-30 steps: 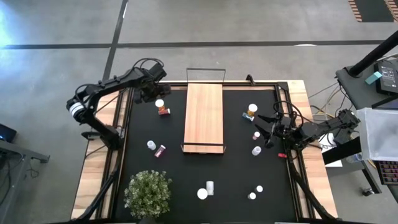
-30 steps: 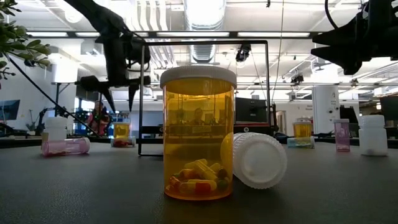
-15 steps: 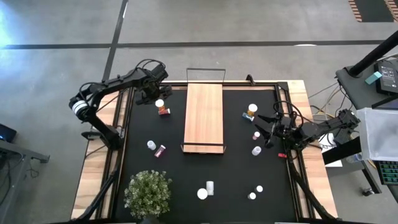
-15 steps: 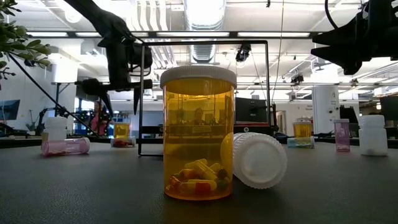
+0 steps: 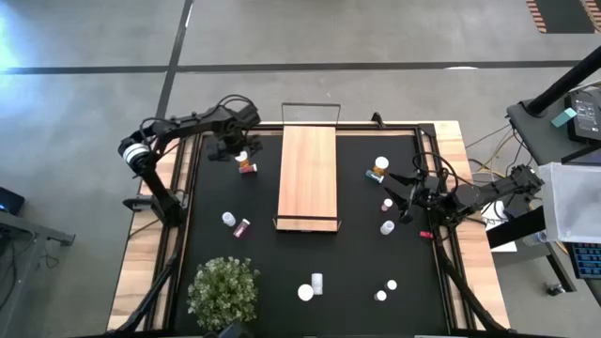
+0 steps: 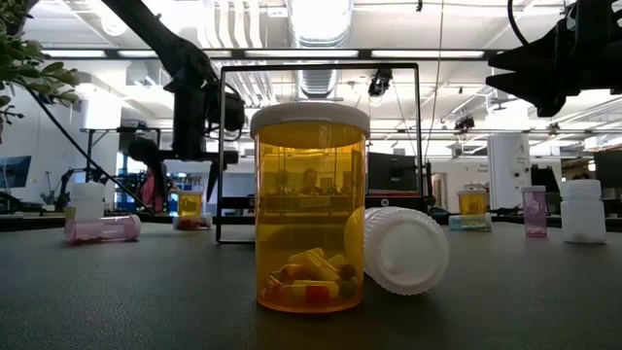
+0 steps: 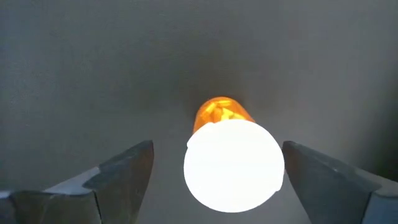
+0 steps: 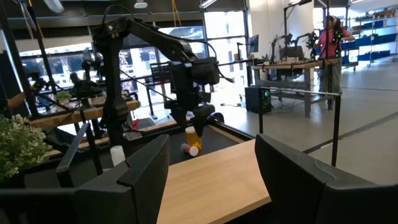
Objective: Pick and place medicine bottles onto shelf by color
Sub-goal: Put the top left orange pill bottle on the shelf
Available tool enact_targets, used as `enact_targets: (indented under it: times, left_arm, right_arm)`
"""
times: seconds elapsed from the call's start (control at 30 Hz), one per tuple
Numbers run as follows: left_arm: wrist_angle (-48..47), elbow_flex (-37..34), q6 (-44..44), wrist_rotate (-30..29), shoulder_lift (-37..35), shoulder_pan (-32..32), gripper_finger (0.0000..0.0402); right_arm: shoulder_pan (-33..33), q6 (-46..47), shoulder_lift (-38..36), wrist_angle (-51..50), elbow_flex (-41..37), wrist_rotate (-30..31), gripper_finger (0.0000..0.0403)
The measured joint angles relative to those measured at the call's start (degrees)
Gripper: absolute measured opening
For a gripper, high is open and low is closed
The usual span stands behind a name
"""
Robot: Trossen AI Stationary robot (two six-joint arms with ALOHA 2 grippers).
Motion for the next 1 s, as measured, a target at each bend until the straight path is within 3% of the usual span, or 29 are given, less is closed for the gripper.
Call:
enact_targets:
  times: [0.27, 0.77, 1.0]
  left_arm:
    - [0.2, 0.12, 1.95, -0.27, 0.34, -0.11, 0.0326]
    - [1.97, 0.06, 4.73, -2.02, 0.22, -0.1, 0.019]
    - [1.07, 1.54, 5.0, -2.09, 0.2, -0.78, 0.0188]
  right_arm:
    - [0.0, 0.0, 0.0, -0.01, -0.01, -0.01, 0.0228]
    - [0.0, 0.0, 0.0, 0.01, 0.01, 0.0, 0.0228]
    - [0.0, 0.0, 0.0, -0.01, 0.0, -0.02, 0.0228]
